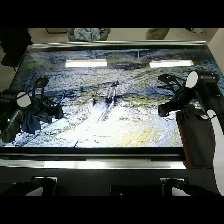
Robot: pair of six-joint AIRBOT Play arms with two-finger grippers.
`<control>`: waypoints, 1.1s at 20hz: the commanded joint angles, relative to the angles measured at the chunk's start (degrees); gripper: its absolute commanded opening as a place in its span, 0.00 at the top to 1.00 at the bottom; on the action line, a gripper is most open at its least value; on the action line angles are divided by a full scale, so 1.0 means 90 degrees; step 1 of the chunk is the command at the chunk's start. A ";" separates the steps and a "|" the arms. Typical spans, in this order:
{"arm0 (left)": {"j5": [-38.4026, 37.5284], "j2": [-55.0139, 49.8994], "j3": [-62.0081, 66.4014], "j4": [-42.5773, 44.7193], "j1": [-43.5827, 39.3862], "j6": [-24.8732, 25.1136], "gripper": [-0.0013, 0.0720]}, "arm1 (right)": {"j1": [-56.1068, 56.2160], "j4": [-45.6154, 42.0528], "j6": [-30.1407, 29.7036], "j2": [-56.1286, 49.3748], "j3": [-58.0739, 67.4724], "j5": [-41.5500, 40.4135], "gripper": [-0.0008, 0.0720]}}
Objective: Fold the shirts.
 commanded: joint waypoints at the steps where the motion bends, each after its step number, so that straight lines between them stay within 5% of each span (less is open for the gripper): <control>1: 0.0002 0.0005 -0.0002 0.0000 -0.0002 0.0002 0.00 | 0.0000 0.0000 0.0000 -0.0005 -0.0002 0.0002 0.05; 22: 0.0153 0.0002 -0.0005 -0.0078 -0.0002 0.0000 0.00 | 0.0000 -0.0051 -0.0002 -0.0005 -0.0005 -0.0129 0.05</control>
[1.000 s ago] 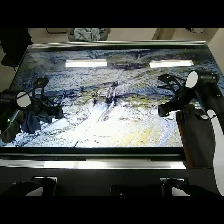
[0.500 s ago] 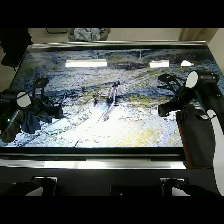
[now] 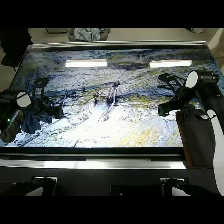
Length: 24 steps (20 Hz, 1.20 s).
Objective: Fold the shirts.
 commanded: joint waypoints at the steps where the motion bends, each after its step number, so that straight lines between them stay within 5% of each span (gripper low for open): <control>1: 0.0338 -0.0010 -0.0002 -0.0036 0.0000 -0.0002 0.00 | 0.0000 -0.0053 -0.0002 -0.0002 -0.0002 -0.0044 0.05; 5: 0.0935 -0.0107 -0.0002 -0.0240 -0.0002 -0.0012 0.00 | 0.0000 -0.0243 -0.0051 -0.0010 -0.0005 -0.0746 0.05; 7: 0.1469 -0.0194 0.0134 0.0709 0.0117 -0.0223 0.00 | 0.0000 -0.0233 -0.0080 -0.0010 -0.0002 -0.1107 0.05; 9: 0.0916 -0.0736 0.0991 0.1564 0.0765 -0.0376 0.00 | 0.0000 -0.0194 -0.0075 -0.0010 -0.0002 -0.1285 0.05; 14: -0.1348 -0.2965 0.3368 -0.0119 0.3021 -0.0631 0.00 | 0.0000 0.0080 -0.0080 -0.0010 -0.0005 -0.1362 0.05; 24: -0.0092 -0.4335 0.3368 -0.0505 0.3181 -0.0738 0.00 | 0.0000 0.0755 -0.0097 -0.0010 -0.0002 -0.1372 0.05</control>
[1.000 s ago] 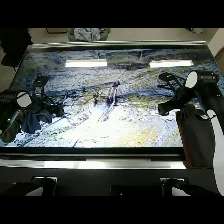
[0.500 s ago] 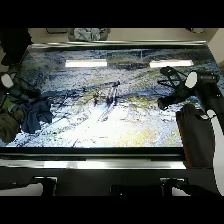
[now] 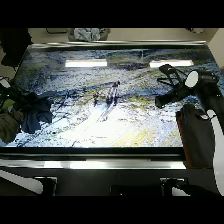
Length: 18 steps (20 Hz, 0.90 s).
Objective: Fold the shirts.
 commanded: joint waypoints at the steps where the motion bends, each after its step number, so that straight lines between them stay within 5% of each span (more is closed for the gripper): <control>1: 0.0238 -0.0459 0.0039 -0.0080 0.0034 0.0051 0.00 | 0.0000 0.0444 0.0002 -0.0005 0.0000 0.0056 0.05; 3: 0.0238 -0.0583 0.0039 -0.0080 0.0034 0.0177 0.03 | 0.0000 0.0641 0.0002 -0.0002 0.0000 0.0121 0.05; 4: 0.0226 -0.0602 0.0039 -0.0080 0.0036 0.0172 0.40 | 0.0000 0.0704 0.0002 -0.0002 0.0000 0.0160 0.05; 5: 0.0204 -0.0593 0.0051 -0.0083 0.0053 0.0170 0.93 | 0.0000 0.0748 0.0002 -0.0002 0.0000 0.0209 0.05; 9: 0.0313 0.0051 0.0427 -0.0172 0.0002 0.0442 0.95 | 0.0000 0.0721 -0.0197 0.0087 0.0015 0.0233 0.06; 13: 0.0794 0.1919 0.0716 -0.1086 -0.0369 0.1025 0.95 | 0.0000 0.0272 -0.0265 0.0673 0.0219 0.0214 0.06; 18: 0.0848 0.4228 0.0714 -0.2217 -0.1919 0.1651 0.95 | 0.0000 -0.0267 -0.0262 0.2011 0.0245 0.0532 0.06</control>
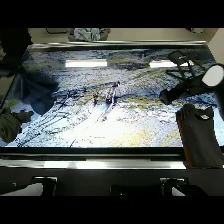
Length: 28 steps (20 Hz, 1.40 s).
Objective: Fold the shirts.
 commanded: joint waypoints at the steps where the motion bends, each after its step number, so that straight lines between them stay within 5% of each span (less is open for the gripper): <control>1: 0.0078 0.1399 0.0027 -0.0733 -0.1260 0.0376 0.95 | 0.0000 -0.0430 -0.0017 0.0908 0.0032 0.0330 0.06; 10: 0.0294 0.1013 -0.1229 -0.0748 -0.4782 0.0357 0.94 | 0.0000 -0.0782 -0.0017 0.2050 0.0029 0.1683 0.06; 14: 0.0850 0.0131 -0.2805 -0.0746 -0.5326 0.0425 0.94 | 0.0000 -0.0833 0.0107 0.2016 0.0024 0.1751 0.06; 17: 0.0508 -0.0381 -0.3400 -0.0743 -0.5185 0.0403 0.93 | 0.0000 -0.0811 0.0107 0.1770 0.0007 0.1938 0.06; 18: 0.0372 -0.0442 -0.3436 -0.0743 -0.5098 0.0403 0.75 | 0.0000 -0.0811 0.0107 0.1630 -0.0005 0.1970 0.06; 19: 0.0262 -0.0435 -0.3395 -0.0746 -0.4974 0.0406 0.34 | 0.0000 -0.0811 0.0104 0.1457 -0.0053 0.1923 0.05; 20: 0.0126 -0.0384 -0.3291 -0.0721 -0.4801 0.0464 0.04 | 0.0000 -0.0811 0.0102 0.1273 -0.0117 0.1807 0.05; 28: -0.1549 0.0442 -0.2754 0.0041 -0.2467 0.0879 0.07 | -0.0012 -0.0012 -0.0039 -0.1054 -0.0233 0.0646 0.01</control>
